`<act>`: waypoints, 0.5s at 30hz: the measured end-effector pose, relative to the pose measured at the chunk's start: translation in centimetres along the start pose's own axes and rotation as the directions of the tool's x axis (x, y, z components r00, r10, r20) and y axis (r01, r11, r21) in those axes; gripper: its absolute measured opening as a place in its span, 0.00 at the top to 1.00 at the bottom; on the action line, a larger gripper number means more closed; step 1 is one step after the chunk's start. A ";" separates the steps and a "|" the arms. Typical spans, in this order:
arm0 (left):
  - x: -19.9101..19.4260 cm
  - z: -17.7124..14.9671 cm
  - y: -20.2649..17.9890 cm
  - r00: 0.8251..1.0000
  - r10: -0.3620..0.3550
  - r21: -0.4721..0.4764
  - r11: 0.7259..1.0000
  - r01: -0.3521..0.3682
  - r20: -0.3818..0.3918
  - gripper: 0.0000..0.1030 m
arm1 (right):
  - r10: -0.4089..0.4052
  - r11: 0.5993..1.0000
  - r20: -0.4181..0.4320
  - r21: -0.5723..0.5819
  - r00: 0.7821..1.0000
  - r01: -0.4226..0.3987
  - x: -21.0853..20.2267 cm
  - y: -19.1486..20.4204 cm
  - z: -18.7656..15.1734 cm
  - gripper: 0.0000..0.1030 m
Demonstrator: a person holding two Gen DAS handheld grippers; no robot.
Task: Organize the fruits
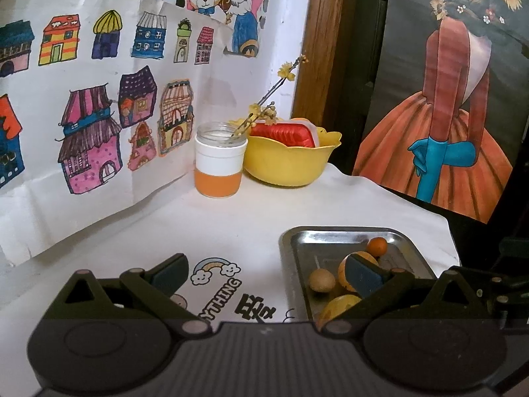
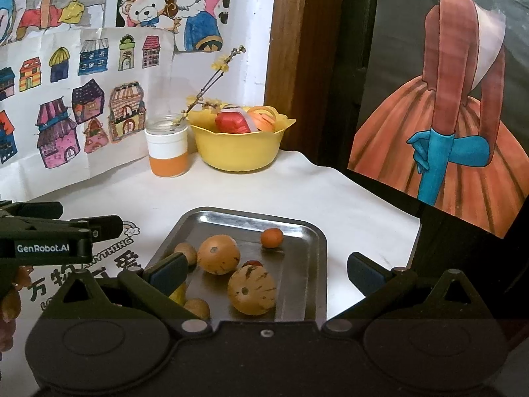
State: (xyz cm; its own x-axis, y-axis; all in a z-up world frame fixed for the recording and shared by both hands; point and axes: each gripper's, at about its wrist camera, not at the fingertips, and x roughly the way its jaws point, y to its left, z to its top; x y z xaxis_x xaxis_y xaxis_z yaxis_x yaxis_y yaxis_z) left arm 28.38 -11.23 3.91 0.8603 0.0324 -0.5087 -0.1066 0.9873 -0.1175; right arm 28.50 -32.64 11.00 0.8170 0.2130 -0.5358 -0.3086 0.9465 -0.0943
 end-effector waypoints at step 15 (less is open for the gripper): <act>-0.7 -0.7 0.6 1.000 -0.005 0.006 1.000 0.005 0.012 0.00 | 0.003 1.000 -0.001 -0.011 1.000 -0.003 -0.6 1.3 -0.8 0.01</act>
State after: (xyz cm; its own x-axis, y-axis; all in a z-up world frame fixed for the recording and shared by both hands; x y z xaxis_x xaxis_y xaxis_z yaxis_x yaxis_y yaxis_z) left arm 27.36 -10.75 3.54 0.8668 0.0290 -0.4978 -0.0990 0.9885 -0.1147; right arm 27.23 -31.78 10.60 0.8156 0.2151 -0.5371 -0.3160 0.9433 -0.1020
